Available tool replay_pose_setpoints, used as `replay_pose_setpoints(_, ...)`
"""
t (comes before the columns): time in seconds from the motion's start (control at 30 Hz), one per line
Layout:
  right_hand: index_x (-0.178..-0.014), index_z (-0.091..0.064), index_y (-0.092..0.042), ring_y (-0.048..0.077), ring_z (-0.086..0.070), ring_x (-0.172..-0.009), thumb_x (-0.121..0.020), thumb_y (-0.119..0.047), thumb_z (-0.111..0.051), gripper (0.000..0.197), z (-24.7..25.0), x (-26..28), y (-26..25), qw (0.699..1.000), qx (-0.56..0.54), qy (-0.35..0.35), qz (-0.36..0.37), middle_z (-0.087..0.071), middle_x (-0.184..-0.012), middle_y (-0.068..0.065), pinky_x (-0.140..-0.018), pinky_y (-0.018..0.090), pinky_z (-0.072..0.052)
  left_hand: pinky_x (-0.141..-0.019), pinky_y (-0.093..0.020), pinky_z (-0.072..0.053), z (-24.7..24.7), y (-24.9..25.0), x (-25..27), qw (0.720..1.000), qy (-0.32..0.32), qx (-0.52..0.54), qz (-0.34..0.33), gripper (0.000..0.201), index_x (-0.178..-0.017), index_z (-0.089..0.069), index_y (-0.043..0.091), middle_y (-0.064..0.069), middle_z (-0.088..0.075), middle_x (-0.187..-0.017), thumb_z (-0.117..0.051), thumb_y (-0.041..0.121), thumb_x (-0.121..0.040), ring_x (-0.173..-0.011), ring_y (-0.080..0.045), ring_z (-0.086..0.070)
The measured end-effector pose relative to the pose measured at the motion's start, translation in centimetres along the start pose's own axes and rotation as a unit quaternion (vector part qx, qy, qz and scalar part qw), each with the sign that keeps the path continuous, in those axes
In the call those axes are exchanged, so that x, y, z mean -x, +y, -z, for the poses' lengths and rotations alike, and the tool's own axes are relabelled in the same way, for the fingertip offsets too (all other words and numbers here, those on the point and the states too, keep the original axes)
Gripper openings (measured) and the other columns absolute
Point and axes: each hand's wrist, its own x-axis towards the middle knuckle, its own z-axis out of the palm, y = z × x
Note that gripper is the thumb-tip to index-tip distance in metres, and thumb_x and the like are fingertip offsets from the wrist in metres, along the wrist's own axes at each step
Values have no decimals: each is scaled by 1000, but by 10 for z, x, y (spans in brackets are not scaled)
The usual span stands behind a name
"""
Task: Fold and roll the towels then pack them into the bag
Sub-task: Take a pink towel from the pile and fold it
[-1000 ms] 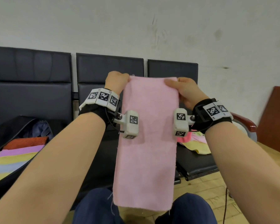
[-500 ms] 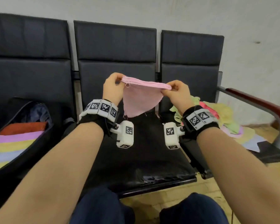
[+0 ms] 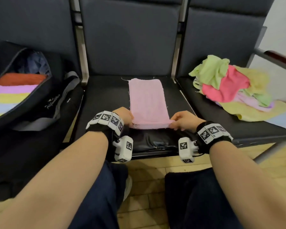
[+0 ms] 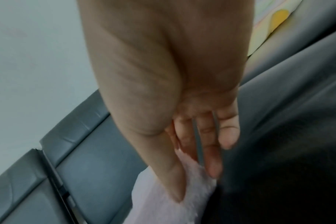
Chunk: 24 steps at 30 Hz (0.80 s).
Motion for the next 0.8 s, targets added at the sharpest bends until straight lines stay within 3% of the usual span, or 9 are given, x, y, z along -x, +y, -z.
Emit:
replay_pose_setpoints(0.13,-79,-66,-14,12,-52,-69,-78,-13,-77,11,3,9,3,999,20,-23,17,-61,-74,0,-53,18,-38,-101,-28,-42,2,-3,6,999,-8,-46,-26,36,-121,-64,9,-6,-61,-126,-66,7,-85,-118,-23,-56)
replay_pose_setpoints(0.27,-82,-69,-14,11,-55,-70,-81,-18,-76,8,6,11,11,999,8,-27,30,-64,-76,-1,-57,19,-40,-96,-27,-45,-3,-10,7,997,-29,-48,-43,36,-117,-65,13,-3,-65,-114,-71,19,-82,-107,-20,-60)
replay_pose_setpoints(0.33,-90,-70,-10,12,-56,-69,-85,-19,-73,11,5,13,13,999,-8,-29,37,-65,-75,2,-56,20,-42,-91,-26,-46,-3,-10,8,997,-25,-43,-58,30,-109,-68,15,0,-65,-103,-72,26,-82,-97,-16,-60)
replay_pose_setpoints(0.47,-91,-67,-6,10,-53,-60,-89,-20,-67,14,0,12,13,998,-34,-23,37,-61,-67,0,-53,20,-40,-64,-20,-45,-4,-8,3,998,-18,-14,-58,21,-103,-69,12,-2,-66,-85,-68,25,-86,-70,-11,-59)
replay_pose_setpoints(0.6,-83,-62,-12,10,-51,-59,-91,-19,-65,10,-2,11,14,999,-34,-22,27,-58,-68,0,-52,21,-38,-74,-21,-48,-6,-6,0,999,-35,-21,-36,23,-106,-68,7,-7,-71,-95,-62,23,-91,-70,-14,-61)
replay_pose_setpoints(0.7,-89,-59,-15,10,-51,-56,-95,-16,-59,5,-6,9,13,999,-19,-16,20,-57,-69,1,-47,19,-36,-52,-15,-38,-5,0,3,997,-43,-67,-22,31,-109,-68,2,-10,-68,-89,-54,27,-96,-56,-11,-49)
replay_pose_setpoints(0.73,-93,-57,-15,11,-50,-55,-95,-16,-56,3,-8,8,13,1000,-16,-7,14,-56,-70,1,-46,20,-36,-53,-17,-38,-6,2,4,995,-46,-83,-21,35,-111,-67,0,-13,-67,-93,-53,28,-97,-58,-13,-48)
replay_pose_setpoints(0.8,-98,-51,-14,13,-48,-58,-96,-17,-53,4,-12,4,12,1000,-3,13,1,-54,-76,3,-51,22,-37,-70,-25,-44,-7,3,6,994,-48,-98,-27,36,-114,-66,-1,-16,-65,-106,-52,27,-97,-76,-22,-57)
